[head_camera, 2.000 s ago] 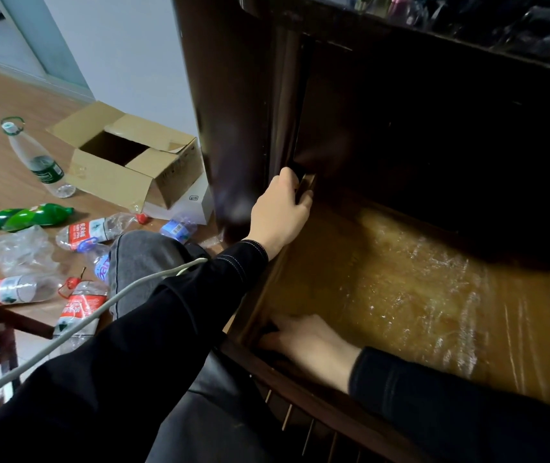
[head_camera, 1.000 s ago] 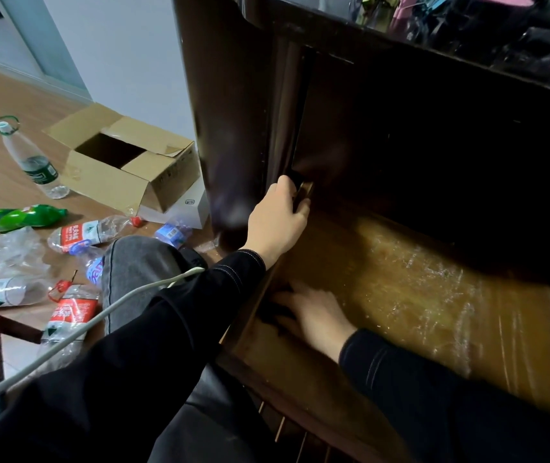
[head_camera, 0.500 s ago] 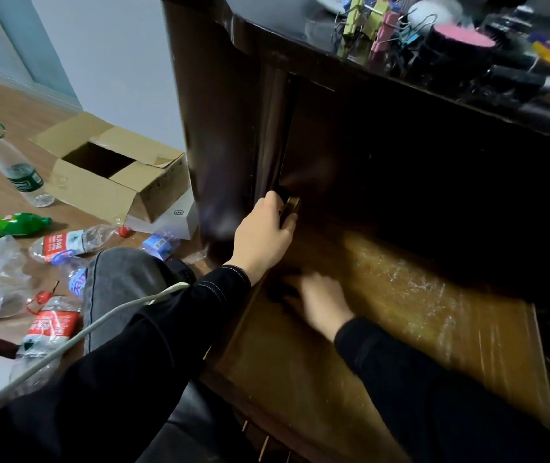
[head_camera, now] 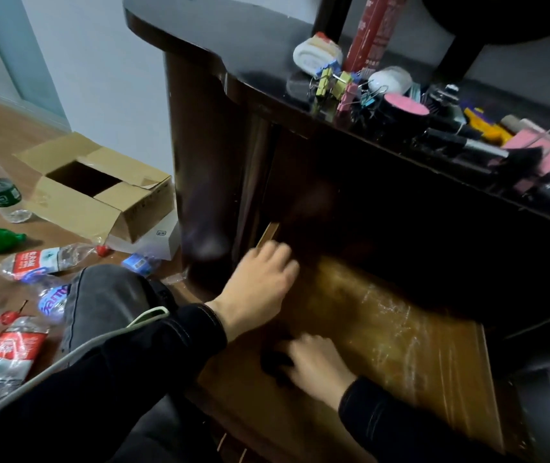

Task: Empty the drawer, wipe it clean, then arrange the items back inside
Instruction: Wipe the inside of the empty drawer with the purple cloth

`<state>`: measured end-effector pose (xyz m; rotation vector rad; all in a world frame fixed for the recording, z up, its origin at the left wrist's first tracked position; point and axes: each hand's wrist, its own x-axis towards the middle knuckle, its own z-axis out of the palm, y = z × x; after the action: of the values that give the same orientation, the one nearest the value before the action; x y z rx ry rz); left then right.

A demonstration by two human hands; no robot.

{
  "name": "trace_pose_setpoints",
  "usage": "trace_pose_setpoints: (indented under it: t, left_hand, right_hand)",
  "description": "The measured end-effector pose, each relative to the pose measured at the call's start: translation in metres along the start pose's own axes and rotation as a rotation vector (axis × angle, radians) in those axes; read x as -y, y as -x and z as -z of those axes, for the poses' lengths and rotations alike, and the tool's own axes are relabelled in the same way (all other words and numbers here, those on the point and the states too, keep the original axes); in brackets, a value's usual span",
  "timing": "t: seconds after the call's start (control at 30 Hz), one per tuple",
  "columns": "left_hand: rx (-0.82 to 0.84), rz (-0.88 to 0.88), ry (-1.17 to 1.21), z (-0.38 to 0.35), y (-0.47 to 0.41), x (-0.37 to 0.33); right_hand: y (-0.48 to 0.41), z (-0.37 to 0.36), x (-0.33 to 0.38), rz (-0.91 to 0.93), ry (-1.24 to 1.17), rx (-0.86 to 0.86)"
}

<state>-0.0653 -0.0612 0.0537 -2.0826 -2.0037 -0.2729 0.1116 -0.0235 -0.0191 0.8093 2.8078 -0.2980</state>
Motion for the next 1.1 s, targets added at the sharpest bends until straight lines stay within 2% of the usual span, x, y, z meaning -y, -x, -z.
trace_pose_setpoints:
  t: [0.07,0.17,0.3,0.4,0.6,0.67,0.8,0.9,1.0,1.1]
  left_hand:
    - [0.205,-0.116,0.079,0.001,-0.010,-0.006]
    - [0.544,0.030,0.129,-0.008,-0.032,-0.010]
    - [0.727,0.082,0.207,-0.033,-0.036,-0.020]
    - [0.735,0.073,0.242,-0.040,-0.033,-0.019]
    - [0.725,0.096,0.323,-0.050,-0.033,-0.013]
    - [0.723,0.100,0.344,-0.052,-0.033,-0.012]
    - [0.726,0.113,0.358,-0.052,-0.033,-0.012]
    - [0.731,0.117,0.347,-0.051,-0.035,-0.013]
    - [0.720,0.122,0.341,-0.049,-0.036,-0.014]
    - [0.708,0.142,0.352,-0.046,-0.036,-0.014]
  right_hand:
    - [-0.027,0.009,-0.017,-0.111,-0.072,-0.076]
    - [-0.071,0.043,-0.057,-0.402,-0.253,-0.231]
    - [-0.098,0.051,-0.092,-0.435,-0.169,-0.186]
    - [-0.071,0.032,-0.082,-0.356,-0.006,-0.189]
    - [0.008,-0.015,-0.052,-0.133,-0.023,-0.037]
    - [-0.003,-0.009,-0.059,-0.155,-0.007,-0.072]
    - [-0.058,0.028,-0.081,-0.383,-0.045,-0.234]
    - [-0.062,0.029,-0.078,-0.383,0.005,-0.253]
    - [-0.021,0.004,-0.056,-0.263,-0.008,-0.147]
    - [0.027,-0.017,-0.039,-0.010,0.025,0.018]
